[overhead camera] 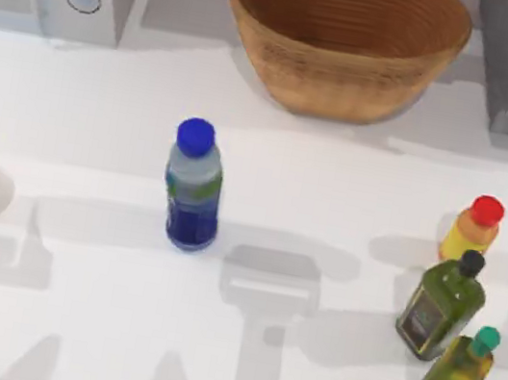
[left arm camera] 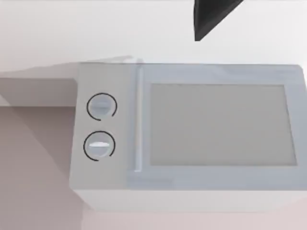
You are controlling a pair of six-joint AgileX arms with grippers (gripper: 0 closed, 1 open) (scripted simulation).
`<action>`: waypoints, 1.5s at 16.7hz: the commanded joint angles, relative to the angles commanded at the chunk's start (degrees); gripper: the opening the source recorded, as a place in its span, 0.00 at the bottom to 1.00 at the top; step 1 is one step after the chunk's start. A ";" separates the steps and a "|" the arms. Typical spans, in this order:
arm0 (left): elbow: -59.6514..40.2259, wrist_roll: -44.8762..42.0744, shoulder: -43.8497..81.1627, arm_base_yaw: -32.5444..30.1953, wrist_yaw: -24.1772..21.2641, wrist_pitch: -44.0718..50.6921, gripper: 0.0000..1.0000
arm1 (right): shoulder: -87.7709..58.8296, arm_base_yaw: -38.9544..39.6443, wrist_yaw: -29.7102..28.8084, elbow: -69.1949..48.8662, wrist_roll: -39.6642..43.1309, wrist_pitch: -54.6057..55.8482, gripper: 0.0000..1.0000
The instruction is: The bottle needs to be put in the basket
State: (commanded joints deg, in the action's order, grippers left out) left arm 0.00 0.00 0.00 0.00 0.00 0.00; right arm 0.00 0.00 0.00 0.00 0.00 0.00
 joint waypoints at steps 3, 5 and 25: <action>-0.03 0.01 0.53 -0.07 -0.15 -0.50 1.00 | 0.00 0.00 0.00 0.00 0.00 0.00 1.00; -0.23 0.03 3.32 -0.47 -0.99 -3.14 1.00 | 0.00 0.00 0.00 0.00 0.00 0.00 1.00; -10.93 -3.67 101.04 -10.62 -23.56 -83.64 1.00 | 0.00 0.00 0.00 0.00 0.00 0.00 1.00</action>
State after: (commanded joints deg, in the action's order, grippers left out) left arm -10.93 -3.67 101.04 -10.62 -23.56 -83.64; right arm 0.00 0.00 0.00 0.00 0.00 0.00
